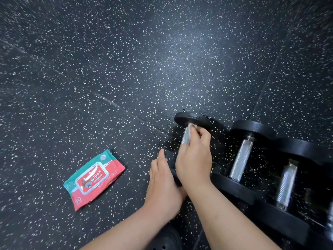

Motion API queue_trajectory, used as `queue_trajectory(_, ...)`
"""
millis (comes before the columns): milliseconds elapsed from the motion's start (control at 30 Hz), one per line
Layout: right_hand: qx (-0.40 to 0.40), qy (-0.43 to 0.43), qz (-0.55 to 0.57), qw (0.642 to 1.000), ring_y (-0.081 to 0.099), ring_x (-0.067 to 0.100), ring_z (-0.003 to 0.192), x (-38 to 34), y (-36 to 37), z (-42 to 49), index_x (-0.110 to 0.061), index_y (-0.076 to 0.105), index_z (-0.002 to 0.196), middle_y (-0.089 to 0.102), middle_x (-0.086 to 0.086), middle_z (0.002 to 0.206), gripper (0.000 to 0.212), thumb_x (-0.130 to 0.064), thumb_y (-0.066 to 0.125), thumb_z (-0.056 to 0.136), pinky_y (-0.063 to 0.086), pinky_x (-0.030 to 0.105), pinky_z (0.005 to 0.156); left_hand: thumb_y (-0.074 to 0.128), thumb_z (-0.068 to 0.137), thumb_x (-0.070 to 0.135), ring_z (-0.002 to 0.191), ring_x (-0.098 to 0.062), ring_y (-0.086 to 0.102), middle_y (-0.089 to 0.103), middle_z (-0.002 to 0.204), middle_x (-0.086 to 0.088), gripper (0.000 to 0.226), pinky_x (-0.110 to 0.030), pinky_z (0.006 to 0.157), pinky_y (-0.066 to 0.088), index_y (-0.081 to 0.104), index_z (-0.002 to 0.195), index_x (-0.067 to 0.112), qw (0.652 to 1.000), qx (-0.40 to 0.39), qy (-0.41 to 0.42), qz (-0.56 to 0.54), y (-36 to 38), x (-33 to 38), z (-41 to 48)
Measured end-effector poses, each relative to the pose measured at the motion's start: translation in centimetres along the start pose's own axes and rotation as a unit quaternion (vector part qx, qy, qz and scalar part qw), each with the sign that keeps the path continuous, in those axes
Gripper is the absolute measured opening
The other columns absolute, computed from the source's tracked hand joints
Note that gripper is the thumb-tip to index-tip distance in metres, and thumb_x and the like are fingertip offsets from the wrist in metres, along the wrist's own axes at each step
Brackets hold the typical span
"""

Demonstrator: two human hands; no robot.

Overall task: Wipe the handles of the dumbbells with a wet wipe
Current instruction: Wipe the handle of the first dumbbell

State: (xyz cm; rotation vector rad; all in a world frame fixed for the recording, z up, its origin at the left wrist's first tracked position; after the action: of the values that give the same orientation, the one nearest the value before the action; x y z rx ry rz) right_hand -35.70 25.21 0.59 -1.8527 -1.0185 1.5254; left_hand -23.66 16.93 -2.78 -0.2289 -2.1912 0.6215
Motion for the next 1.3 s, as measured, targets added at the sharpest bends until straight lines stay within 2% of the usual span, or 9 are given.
queue_trajectory(133,0.005,-0.047,-0.112,0.993,0.048,0.026,0.133,-1.2,0.9,-0.6,-0.020,0.044,0.154,0.036,0.003,0.154,0.063,-0.019,0.054,0.092,0.046,0.044,0.107,0.069,0.086,0.051,0.145,-0.017,0.030,0.028,0.148,0.009,0.112,-0.037,0.122,0.030,-0.011,0.164,0.034,1.000,0.013,0.006,0.010,-0.1,-0.2,0.1)
queue_trajectory(333,0.002,0.000,-0.024,1.000,0.060,0.030,0.113,0.1,0.7,-0.2,-0.022,0.043,0.154,0.033,-0.001,0.153,0.058,-0.016,0.052,0.097,0.051,0.043,0.093,0.074,0.085,0.042,0.141,-0.015,0.032,0.029,0.145,0.012,0.113,-0.031,0.114,0.034,-0.008,0.163,0.035,1.000,0.011,0.014,0.022,0.1,-0.4,0.3)
queue_trajectory(533,0.012,-0.046,-0.125,0.991,0.044,0.025,0.133,-1.1,1.1,-0.4,-0.022,0.048,0.152,0.036,0.002,0.153,0.061,-0.021,0.056,0.092,0.045,0.043,0.107,0.069,0.088,0.050,0.141,-0.013,0.030,0.028,0.145,0.013,0.107,-0.033,0.118,0.032,-0.006,0.163,0.036,1.000,0.019,0.018,0.010,-0.1,-0.3,0.3)
queue_trajectory(800,0.003,-0.010,-0.035,0.999,0.058,0.030,0.120,-0.1,0.9,-0.3,-0.022,0.042,0.152,0.036,0.000,0.151,0.059,-0.019,0.052,0.094,0.051,0.045,0.098,0.072,0.084,0.044,0.139,-0.016,0.034,0.031,0.141,0.013,0.109,-0.038,0.117,0.037,-0.004,0.161,0.039,0.999,0.018,0.020,0.021,0.0,-0.6,0.5)
queue_trajectory(1000,0.007,-0.050,-0.110,0.993,0.050,0.026,0.129,-1.3,1.2,-0.6,-0.019,0.040,0.154,0.034,0.004,0.151,0.063,-0.022,0.053,0.092,0.045,0.042,0.107,0.068,0.087,0.054,0.140,-0.009,0.030,0.029,0.144,0.016,0.105,-0.025,0.109,0.030,0.000,0.164,0.034,1.000,0.015,0.018,-0.004,-0.1,-0.7,0.5)
queue_trajectory(1100,-0.005,-0.020,-0.030,0.999,0.052,0.026,0.131,-0.7,1.1,-0.3,-0.024,0.043,0.154,0.036,0.001,0.154,0.059,-0.020,0.051,0.095,0.047,0.044,0.107,0.074,0.082,0.044,0.139,-0.011,0.034,0.032,0.140,0.016,0.111,-0.028,0.113,0.034,0.000,0.163,0.033,1.000,0.006,0.017,0.010,-0.1,-0.8,0.5)
queue_trajectory(1167,-0.008,0.020,0.048,0.999,0.054,0.024,0.129,0.2,0.7,-0.1,-0.027,0.044,0.153,0.046,-0.003,0.150,0.053,-0.022,0.049,0.100,0.047,0.042,0.104,0.077,0.073,0.049,0.133,-0.008,0.038,0.032,0.131,0.022,0.119,-0.030,0.111,0.039,0.002,0.163,0.033,1.000,-0.003,0.008,0.000,-0.1,-0.8,0.5)
queue_trajectory(1233,-0.016,0.079,0.126,0.989,0.060,0.022,0.119,1.2,0.3,0.2,-0.031,0.049,0.147,0.063,-0.007,0.132,0.044,-0.025,0.048,0.103,0.046,0.039,0.097,0.073,0.060,0.066,0.132,-0.006,0.039,0.029,0.129,0.025,0.126,-0.034,0.111,0.043,0.004,0.162,0.037,1.000,-0.004,-0.005,-0.015,-0.3,-0.6,0.5)
queue_trajectory(1300,-0.026,0.128,0.212,0.968,0.064,0.013,0.104,2.0,0.3,0.4,-0.035,0.054,0.135,0.066,-0.019,0.109,0.036,-0.020,0.048,0.103,0.046,0.036,0.092,0.069,0.054,0.078,0.135,-0.006,0.038,0.030,0.133,0.022,0.132,-0.035,0.113,0.042,0.006,0.162,0.037,1.000,0.003,-0.013,-0.023,-0.4,-0.5,0.5)
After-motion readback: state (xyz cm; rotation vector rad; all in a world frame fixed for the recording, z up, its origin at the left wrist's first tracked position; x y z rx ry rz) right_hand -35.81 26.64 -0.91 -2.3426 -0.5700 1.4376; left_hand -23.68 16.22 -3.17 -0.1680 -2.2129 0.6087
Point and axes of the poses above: each hand's wrist, its own z-axis towards the middle knuckle, its own y-axis out of the palm, x = y × z, the point moved 9 cm from there along z, towards the middle knuckle
